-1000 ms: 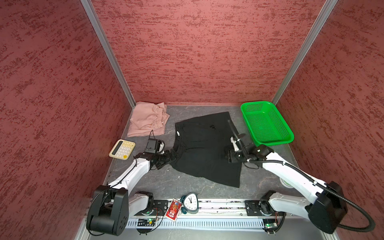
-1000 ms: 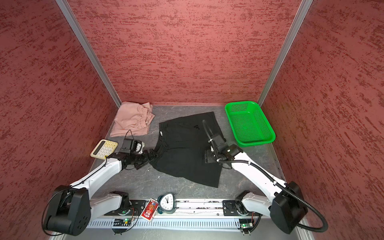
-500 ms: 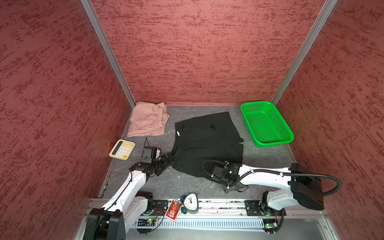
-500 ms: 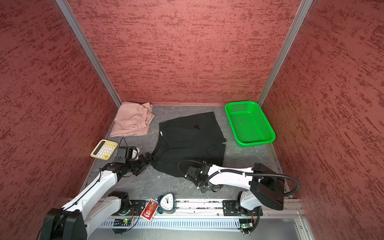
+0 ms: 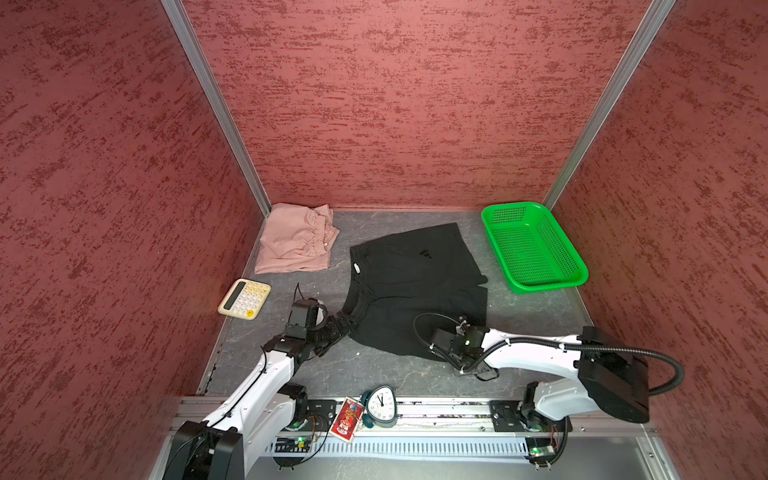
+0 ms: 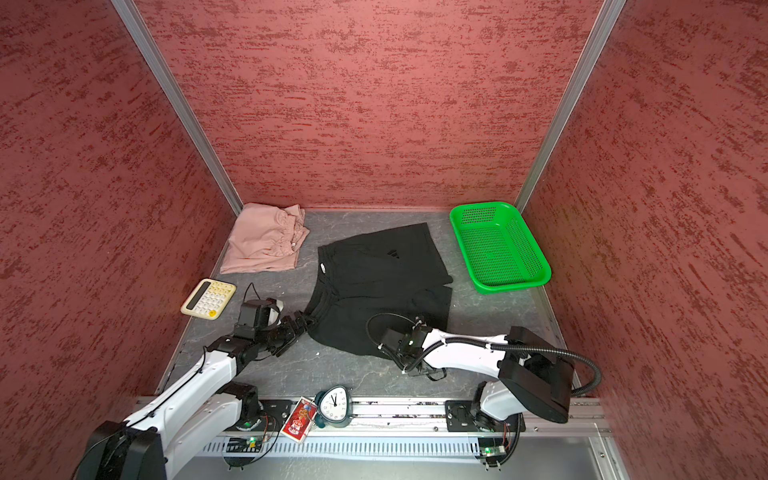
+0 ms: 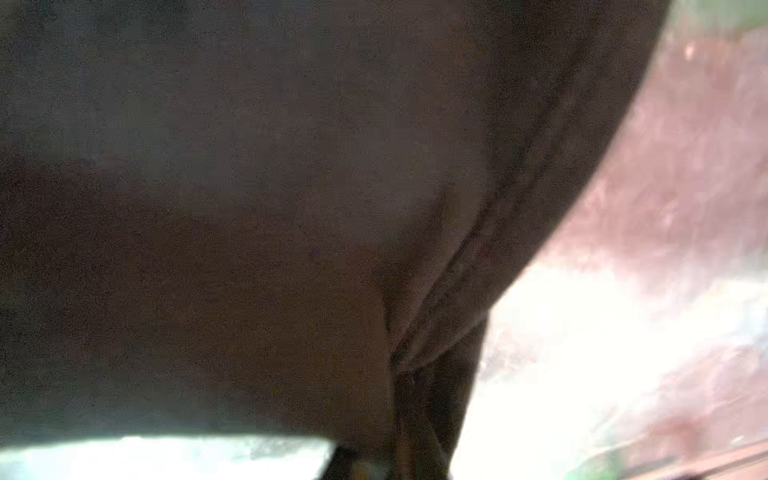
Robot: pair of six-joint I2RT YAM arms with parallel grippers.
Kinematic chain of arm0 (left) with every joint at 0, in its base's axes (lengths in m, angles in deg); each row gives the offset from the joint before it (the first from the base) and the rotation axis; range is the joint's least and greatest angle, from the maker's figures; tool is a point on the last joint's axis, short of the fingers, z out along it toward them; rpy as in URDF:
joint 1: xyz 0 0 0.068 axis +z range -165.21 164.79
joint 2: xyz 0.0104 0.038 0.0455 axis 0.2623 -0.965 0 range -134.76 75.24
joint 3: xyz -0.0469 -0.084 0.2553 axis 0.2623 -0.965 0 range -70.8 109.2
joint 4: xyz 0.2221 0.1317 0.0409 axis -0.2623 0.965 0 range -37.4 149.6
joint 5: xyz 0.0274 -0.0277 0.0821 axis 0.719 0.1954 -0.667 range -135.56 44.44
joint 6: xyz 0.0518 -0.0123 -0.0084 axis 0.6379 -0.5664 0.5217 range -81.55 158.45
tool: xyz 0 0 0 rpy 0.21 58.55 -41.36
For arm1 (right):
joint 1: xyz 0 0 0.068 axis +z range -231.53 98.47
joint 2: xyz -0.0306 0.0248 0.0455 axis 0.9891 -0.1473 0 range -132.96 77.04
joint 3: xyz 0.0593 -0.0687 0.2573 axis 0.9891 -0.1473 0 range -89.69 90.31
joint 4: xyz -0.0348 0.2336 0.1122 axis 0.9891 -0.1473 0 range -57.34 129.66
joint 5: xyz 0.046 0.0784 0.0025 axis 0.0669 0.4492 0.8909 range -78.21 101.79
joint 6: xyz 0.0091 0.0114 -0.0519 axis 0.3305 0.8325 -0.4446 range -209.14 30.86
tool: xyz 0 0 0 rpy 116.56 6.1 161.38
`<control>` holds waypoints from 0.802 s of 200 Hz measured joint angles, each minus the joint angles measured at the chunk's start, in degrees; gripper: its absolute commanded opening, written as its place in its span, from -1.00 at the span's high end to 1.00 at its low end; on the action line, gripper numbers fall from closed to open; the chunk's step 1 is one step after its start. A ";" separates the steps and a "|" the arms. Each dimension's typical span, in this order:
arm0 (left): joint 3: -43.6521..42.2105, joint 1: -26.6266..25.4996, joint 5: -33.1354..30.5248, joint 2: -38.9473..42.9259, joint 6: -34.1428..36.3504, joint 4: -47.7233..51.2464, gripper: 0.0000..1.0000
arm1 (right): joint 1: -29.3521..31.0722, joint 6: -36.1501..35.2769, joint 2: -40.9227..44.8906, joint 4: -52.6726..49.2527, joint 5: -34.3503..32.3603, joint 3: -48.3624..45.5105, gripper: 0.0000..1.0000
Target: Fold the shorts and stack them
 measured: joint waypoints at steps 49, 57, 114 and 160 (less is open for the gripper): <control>0.09 -0.68 -0.61 -4.90 2.54 -7.28 -0.89 | -1.38 -0.98 2.49 0.98 0.57 -0.02 1.00; 0.09 -1.20 -0.66 -5.35 2.93 -7.80 -0.87 | -1.57 -0.96 3.28 1.62 0.81 -0.17 1.00; 0.66 -4.90 -2.25 -8.13 5.42 -9.73 -0.61 | -2.71 -0.96 6.03 4.28 2.58 -1.64 1.00; 2.99 -5.03 -3.48 -13.44 6.45 -10.62 0.16 | -4.13 -0.94 10.16 4.42 2.80 -1.64 1.00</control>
